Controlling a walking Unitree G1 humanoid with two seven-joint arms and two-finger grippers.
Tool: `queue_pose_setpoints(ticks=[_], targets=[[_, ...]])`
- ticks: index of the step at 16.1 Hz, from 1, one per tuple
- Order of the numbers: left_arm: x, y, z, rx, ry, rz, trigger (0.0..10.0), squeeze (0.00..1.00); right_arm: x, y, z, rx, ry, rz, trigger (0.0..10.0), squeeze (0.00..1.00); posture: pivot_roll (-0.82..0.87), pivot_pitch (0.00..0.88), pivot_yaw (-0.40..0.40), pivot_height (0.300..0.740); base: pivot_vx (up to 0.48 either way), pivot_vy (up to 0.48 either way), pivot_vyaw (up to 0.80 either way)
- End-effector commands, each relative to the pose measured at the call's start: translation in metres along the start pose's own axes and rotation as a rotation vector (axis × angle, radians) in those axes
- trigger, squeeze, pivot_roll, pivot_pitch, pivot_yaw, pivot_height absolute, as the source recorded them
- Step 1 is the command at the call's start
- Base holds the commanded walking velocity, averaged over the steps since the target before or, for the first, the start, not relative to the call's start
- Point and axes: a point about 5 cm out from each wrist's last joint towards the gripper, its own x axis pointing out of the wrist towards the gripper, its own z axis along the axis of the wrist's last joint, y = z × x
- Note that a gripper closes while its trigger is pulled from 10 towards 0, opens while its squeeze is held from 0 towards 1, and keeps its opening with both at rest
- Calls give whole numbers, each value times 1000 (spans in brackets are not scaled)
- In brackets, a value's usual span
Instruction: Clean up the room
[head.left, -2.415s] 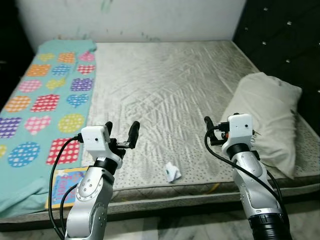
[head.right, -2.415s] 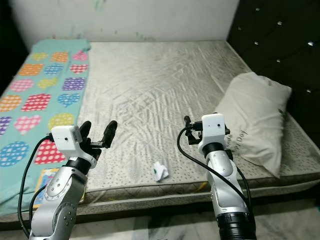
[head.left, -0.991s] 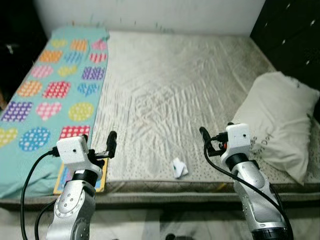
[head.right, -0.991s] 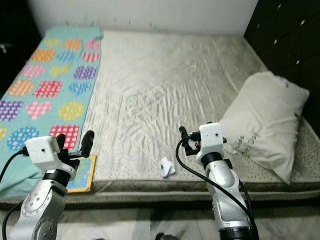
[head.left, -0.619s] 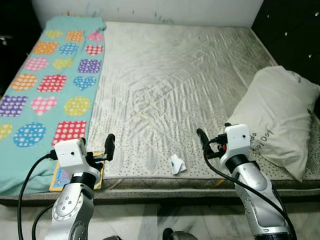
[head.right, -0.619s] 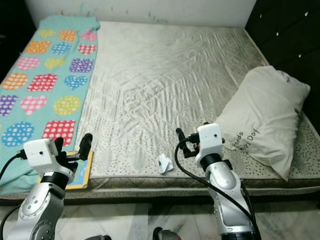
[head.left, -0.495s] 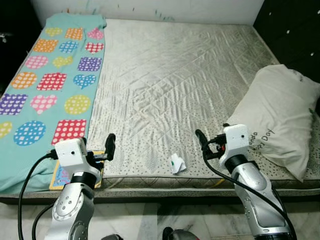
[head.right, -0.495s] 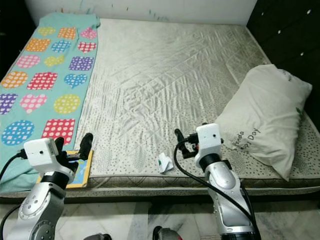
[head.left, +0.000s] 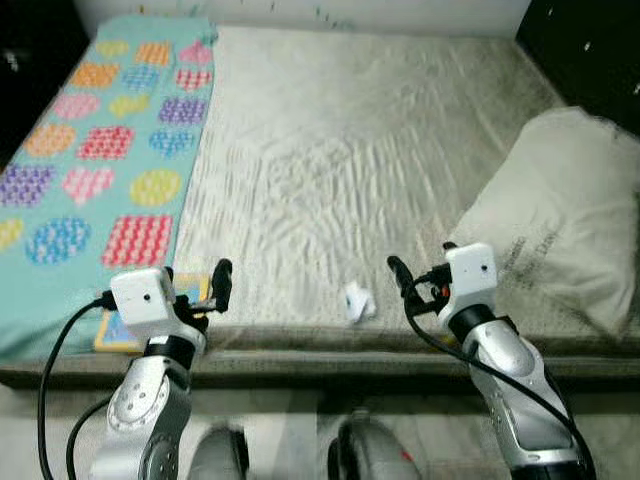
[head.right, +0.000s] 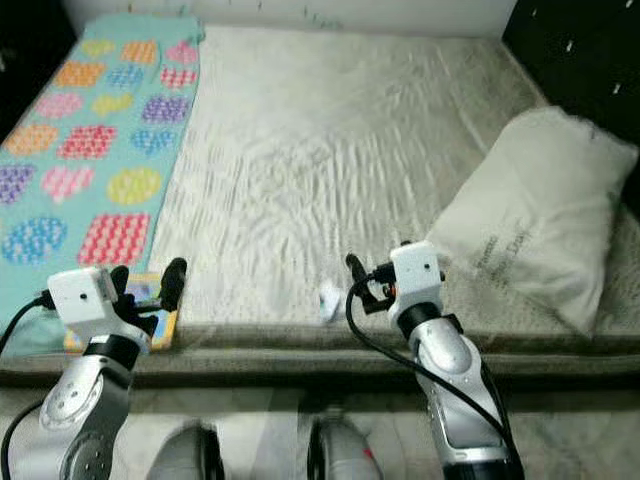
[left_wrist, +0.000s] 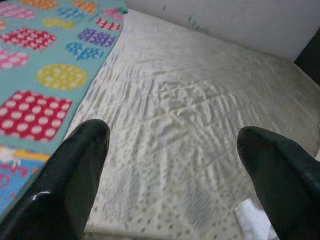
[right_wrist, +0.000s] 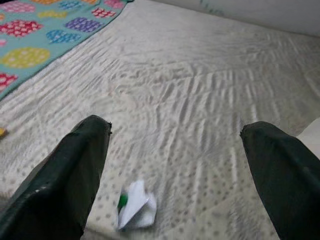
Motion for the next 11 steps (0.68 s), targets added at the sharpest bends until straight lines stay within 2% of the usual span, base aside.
queue_pose_setpoints(ticks=[1, 9, 11], targets=[[-1, 2, -3, 10, 17, 18, 10000, 0, -1, 1, -3, 4, 14, 14, 10000, 0, -49, 194, -41, 594, 0, 0, 0], [1, -3, 1, -7, -16, -17, 10000, 0, 4, 0, 0, -12, -3, 25, 10000, 0, -48, 180, -45, 594, 0, 0, 0], [2, -4, 1, -9, -18, -22, 10000, 0, 5, 0, 0, -11, -6, 29, 10000, 0, -48, 175, -44, 569, 0, 0, 0]])
